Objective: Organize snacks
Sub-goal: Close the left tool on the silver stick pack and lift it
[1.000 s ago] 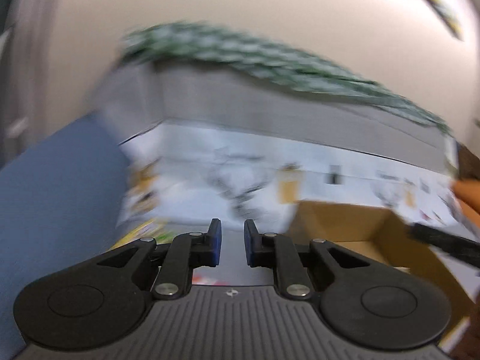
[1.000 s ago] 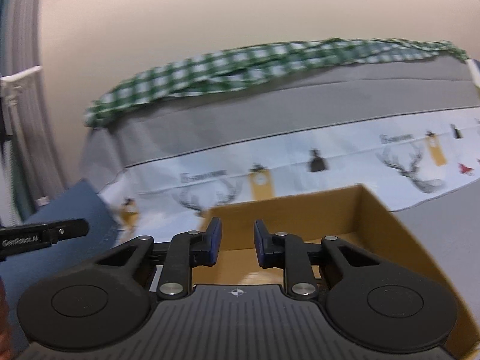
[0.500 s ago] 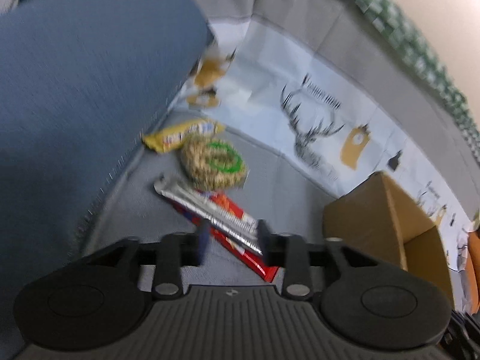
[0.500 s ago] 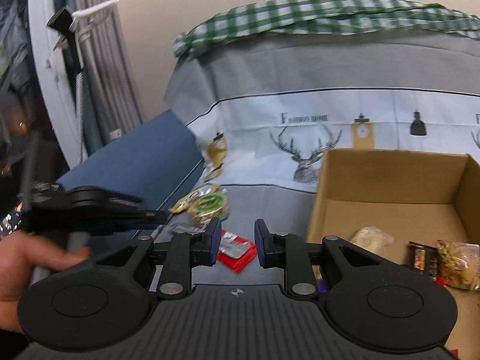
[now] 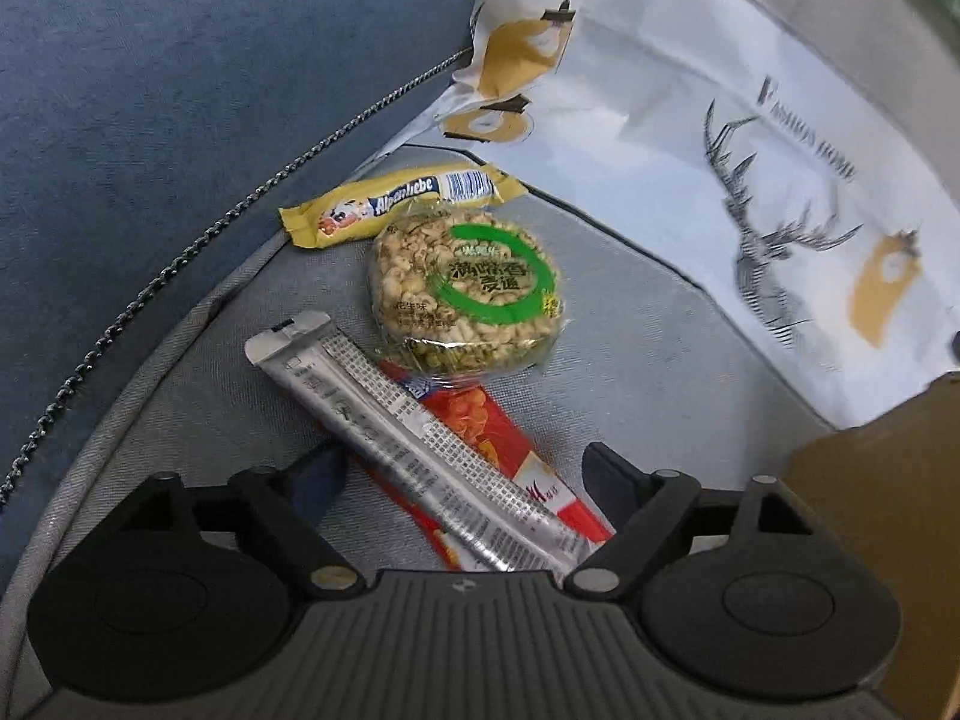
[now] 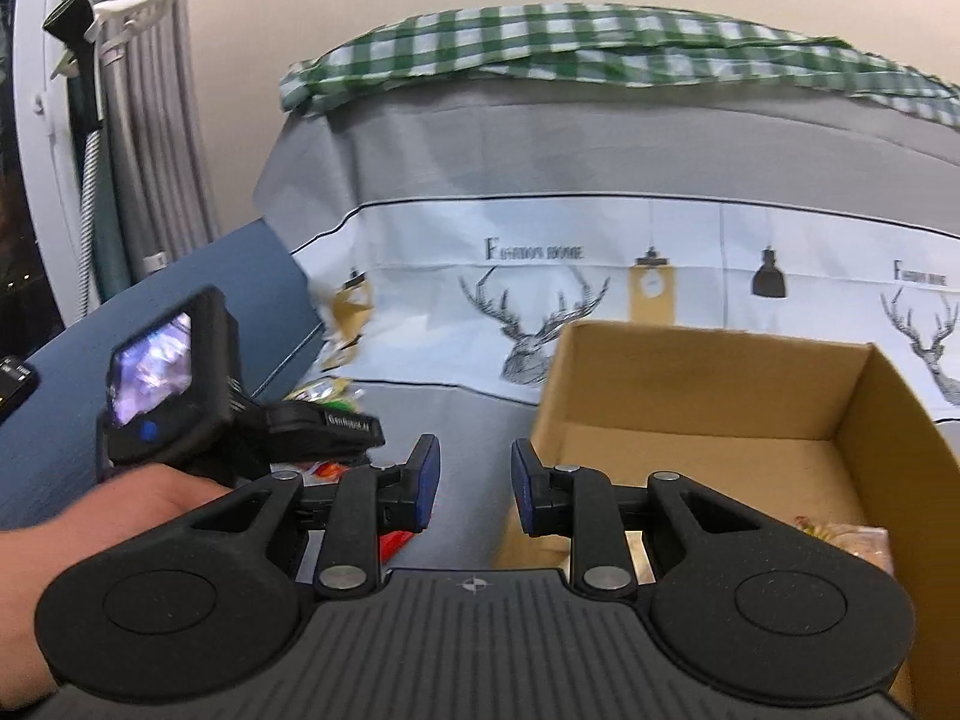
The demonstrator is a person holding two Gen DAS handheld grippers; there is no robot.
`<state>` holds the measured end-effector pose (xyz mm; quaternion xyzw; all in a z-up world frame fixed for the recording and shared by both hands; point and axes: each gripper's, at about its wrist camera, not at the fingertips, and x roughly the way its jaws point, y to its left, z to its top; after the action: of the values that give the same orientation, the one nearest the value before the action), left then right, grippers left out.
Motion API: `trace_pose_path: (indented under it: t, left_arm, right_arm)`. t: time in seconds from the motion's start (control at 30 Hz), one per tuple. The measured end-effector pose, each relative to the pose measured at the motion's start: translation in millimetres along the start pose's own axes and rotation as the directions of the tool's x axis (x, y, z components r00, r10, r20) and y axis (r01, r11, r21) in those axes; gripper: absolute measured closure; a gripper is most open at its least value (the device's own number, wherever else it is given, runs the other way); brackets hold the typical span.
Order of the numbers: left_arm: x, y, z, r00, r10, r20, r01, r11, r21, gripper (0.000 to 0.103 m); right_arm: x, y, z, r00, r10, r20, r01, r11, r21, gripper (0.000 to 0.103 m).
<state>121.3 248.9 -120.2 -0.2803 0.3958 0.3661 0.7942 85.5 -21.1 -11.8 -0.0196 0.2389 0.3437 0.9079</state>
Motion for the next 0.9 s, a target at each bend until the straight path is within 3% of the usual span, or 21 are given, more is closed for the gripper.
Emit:
trace_pose_path:
  t: [0.13, 0.2, 0.37, 0.47, 0.6, 0.67, 0.77, 0.83, 0.9]
  left_arm:
    - [12.0, -29.4, -11.4, 0.993, 0.115, 0.037, -0.119, 0.977, 0.177, 0.008]
    - [12.0, -34.6, -16.9, 0.990, 0.124, 0.060, -0.135, 0.962, 0.237, 0.010]
    - [0.0, -27.5, -25.1, 0.996, 0.073, 0.047, -0.084, 0.945, 0.316, 0.040]
    - [-9.2, -16.0, -30.3, 0.999, 0.036, 0.010, -0.037, 0.939, 0.341, 0.050]
    - [-24.0, 2.4, -39.8, 0.996, -0.038, -0.080, 0.066, 0.920, 0.386, 0.051]
    - [-33.7, 12.1, -50.0, 0.986, -0.080, -0.146, 0.135, 0.897, 0.421, 0.051]
    - [-47.1, 26.0, -65.5, 0.957, -0.144, -0.252, 0.248, 0.855, 0.456, 0.050]
    - [-56.6, 35.6, -71.2, 0.946, -0.180, -0.270, 0.291, 0.836, 0.464, 0.046]
    - [-60.7, 44.8, -74.5, 0.946, -0.181, -0.268, 0.297, 0.817, 0.494, 0.044]
  right_arm:
    - [-0.2, -5.9, 0.4, 1.000, -0.005, 0.000, 0.005, 1.000, -0.003, 0.076]
    - [-0.3, -7.9, 0.9, 1.000, -0.005, 0.000, 0.005, 1.000, -0.001, 0.076]
    - [-1.1, -9.0, 1.3, 1.000, -0.007, 0.008, 0.007, 1.000, 0.006, 0.076]
    - [-2.3, -7.8, 0.7, 1.000, -0.002, 0.010, 0.002, 1.000, 0.008, 0.076]
    - [-5.5, -2.2, -1.6, 1.000, 0.007, 0.015, -0.007, 1.000, -0.008, 0.076]
    - [-7.3, 1.9, -2.7, 1.000, 0.013, 0.019, -0.013, 1.000, -0.018, 0.076]
    - [-10.9, 10.0, -6.1, 0.999, 0.033, 0.024, -0.033, 0.999, -0.034, 0.076]
    - [-13.9, 15.1, -8.0, 0.999, 0.046, 0.025, -0.045, 0.998, -0.044, 0.076]
    - [-17.5, 19.9, -10.6, 0.998, 0.061, 0.026, -0.059, 0.997, -0.047, 0.075]
